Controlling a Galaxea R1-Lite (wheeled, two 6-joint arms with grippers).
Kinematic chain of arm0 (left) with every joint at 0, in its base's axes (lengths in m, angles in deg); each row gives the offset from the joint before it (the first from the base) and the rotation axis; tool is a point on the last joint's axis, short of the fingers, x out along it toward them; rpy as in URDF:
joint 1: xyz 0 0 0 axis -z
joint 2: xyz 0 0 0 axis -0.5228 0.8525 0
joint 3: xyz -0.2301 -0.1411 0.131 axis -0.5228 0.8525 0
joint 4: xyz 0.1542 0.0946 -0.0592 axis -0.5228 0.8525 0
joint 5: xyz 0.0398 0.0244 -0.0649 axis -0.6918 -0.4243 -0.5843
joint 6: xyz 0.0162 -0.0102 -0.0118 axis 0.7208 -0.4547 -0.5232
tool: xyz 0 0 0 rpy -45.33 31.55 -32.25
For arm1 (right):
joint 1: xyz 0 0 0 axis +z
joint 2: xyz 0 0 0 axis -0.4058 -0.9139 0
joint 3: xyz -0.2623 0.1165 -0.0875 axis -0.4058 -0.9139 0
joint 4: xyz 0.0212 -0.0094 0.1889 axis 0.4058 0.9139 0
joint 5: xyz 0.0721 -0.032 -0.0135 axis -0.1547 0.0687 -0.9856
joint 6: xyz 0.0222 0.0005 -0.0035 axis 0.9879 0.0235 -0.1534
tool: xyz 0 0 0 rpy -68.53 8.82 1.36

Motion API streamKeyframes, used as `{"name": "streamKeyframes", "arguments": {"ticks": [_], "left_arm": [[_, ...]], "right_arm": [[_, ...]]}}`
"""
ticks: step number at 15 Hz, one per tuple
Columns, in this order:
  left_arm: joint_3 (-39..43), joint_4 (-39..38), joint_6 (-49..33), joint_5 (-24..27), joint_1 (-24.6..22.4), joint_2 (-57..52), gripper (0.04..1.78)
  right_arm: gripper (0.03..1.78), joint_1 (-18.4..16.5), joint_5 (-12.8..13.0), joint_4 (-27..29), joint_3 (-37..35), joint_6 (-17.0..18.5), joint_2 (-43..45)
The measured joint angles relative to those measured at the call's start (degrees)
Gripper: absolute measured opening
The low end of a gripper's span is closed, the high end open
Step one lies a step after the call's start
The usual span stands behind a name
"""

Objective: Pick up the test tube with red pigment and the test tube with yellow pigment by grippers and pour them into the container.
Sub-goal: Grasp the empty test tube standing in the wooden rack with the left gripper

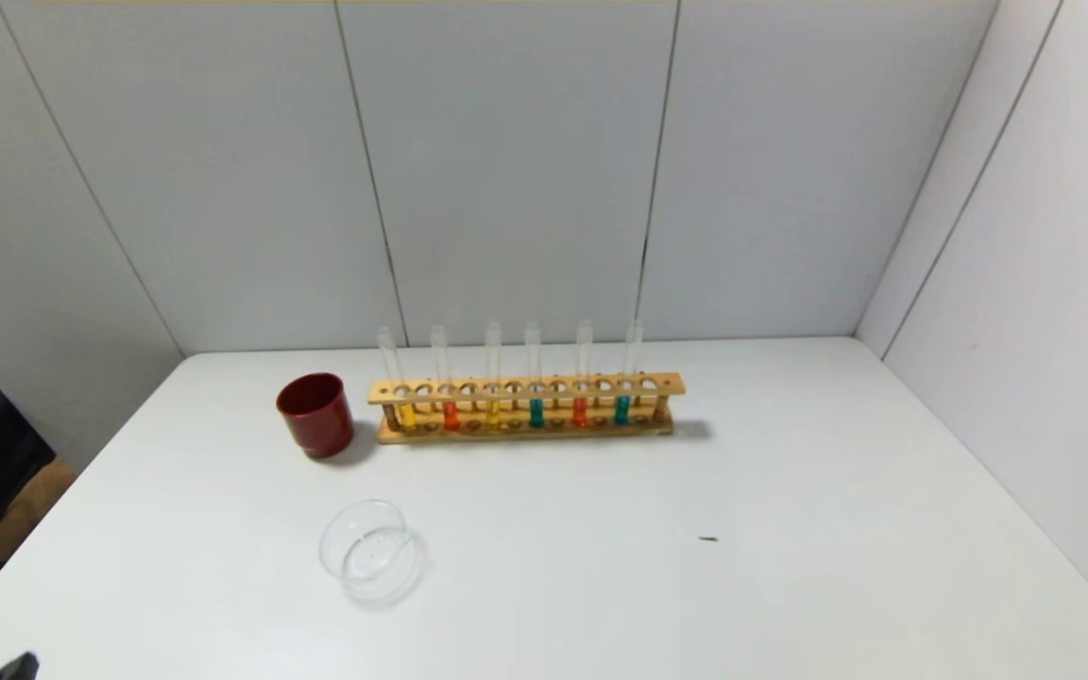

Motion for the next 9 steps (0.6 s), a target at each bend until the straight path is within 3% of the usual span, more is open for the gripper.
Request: {"name": "streamKeyframes", "arguments": {"ticks": [4, 9], "left_arm": [[-6.75, -11.90, -0.13, 0.32, 0.33, 24.66, 1.72], [-11.43, -32.79, -0.27, -0.39, 1.01, 53.75, 1.72]], "right_arm": [[1.75, 0.00, 0.00, 0.00, 0.00, 0.00, 0.00], [1.75, 0.00, -0.02, 0.00, 0.00, 0.00, 0.00]]}}
